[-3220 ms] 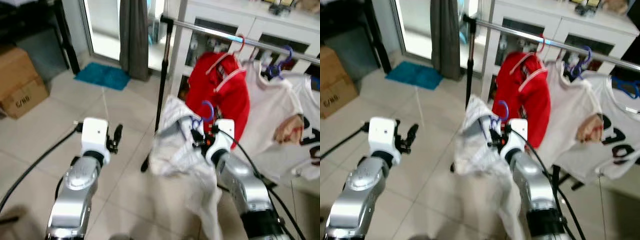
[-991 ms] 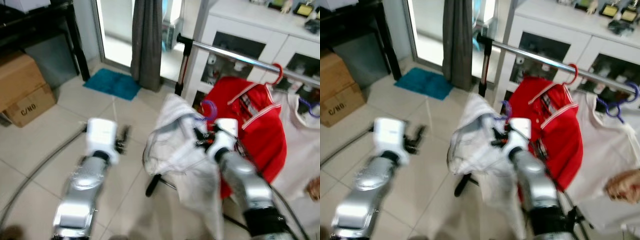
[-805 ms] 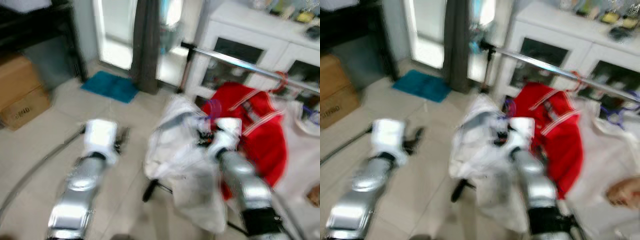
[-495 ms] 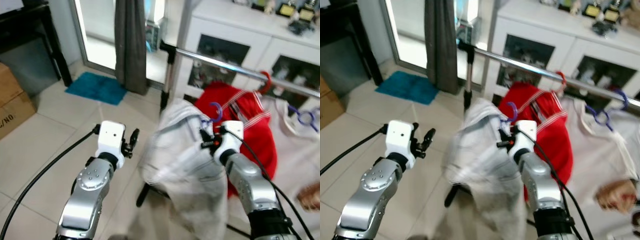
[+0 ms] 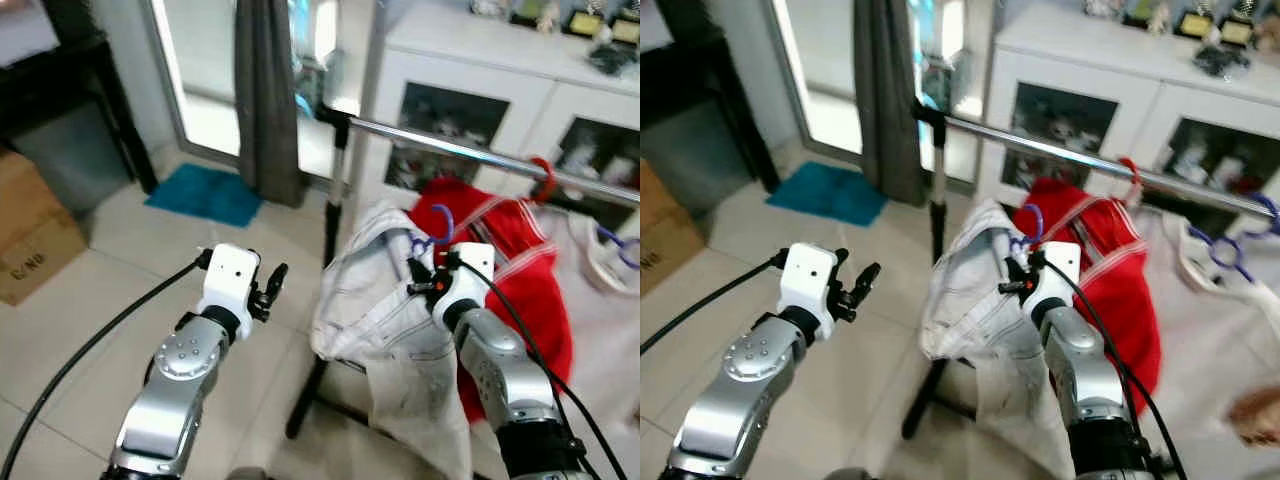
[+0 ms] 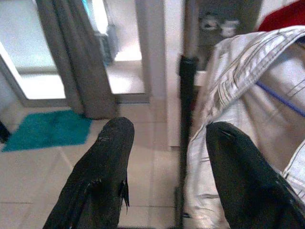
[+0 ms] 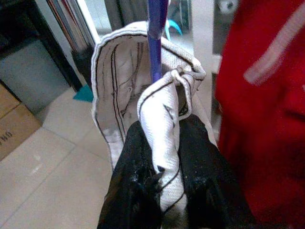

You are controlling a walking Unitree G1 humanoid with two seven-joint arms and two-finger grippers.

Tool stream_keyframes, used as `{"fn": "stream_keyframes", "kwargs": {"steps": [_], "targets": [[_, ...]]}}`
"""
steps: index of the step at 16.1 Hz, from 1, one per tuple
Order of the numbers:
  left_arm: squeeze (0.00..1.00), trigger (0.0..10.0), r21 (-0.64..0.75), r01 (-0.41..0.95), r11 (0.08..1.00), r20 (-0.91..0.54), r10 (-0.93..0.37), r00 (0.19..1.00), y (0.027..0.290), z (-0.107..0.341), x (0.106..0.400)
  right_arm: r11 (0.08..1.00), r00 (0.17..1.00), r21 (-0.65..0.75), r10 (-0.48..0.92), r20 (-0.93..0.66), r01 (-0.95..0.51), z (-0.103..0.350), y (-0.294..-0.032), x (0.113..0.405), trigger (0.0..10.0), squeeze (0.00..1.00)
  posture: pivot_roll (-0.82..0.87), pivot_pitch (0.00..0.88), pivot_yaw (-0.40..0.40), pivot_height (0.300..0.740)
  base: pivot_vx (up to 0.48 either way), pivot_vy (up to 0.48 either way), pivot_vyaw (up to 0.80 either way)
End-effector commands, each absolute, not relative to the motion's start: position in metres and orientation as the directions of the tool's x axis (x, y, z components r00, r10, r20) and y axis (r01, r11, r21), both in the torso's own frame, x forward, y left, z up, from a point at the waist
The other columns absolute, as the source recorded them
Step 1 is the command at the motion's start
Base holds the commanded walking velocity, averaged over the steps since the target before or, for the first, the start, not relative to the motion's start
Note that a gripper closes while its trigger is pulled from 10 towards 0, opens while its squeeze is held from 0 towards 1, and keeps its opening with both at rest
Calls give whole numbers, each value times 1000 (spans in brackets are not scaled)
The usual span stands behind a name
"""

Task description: Hang hanger

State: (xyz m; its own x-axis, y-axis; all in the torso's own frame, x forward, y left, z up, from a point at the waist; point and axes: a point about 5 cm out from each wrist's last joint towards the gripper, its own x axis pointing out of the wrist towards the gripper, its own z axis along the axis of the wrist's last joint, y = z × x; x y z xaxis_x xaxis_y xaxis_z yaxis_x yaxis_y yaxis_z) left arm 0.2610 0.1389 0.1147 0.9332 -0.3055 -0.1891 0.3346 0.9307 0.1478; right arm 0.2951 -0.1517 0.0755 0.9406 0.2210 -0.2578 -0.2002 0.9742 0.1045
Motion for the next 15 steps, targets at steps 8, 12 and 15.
{"fn": "stream_keyframes", "kwargs": {"steps": [8, 12, 15], "targets": [[0, 10000, 146, 397, 906, -200, -366, 909, 135, 110, 263, 975, 962, 25, 224, -155, -223, 101, -152, 295, 10000, 0, 117, 0, 2, 740, 268, 0, -379], [0, 10000, 126, 479, 869, -192, -452, 871, 123, 110, 250, 960, 954, 6, 277, -113, -278, 110, -143, 298, 10000, 0, 132, 0, -28, 740, 0, 0, 0], [0, 10000, 157, 583, 797, -205, -551, 809, 116, 112, 241, 948, 946, -19, 316, -76, -318, 122, -132, 302, 10000, 0, 140, 0, -37, 740, 0, 0, 0]]}}
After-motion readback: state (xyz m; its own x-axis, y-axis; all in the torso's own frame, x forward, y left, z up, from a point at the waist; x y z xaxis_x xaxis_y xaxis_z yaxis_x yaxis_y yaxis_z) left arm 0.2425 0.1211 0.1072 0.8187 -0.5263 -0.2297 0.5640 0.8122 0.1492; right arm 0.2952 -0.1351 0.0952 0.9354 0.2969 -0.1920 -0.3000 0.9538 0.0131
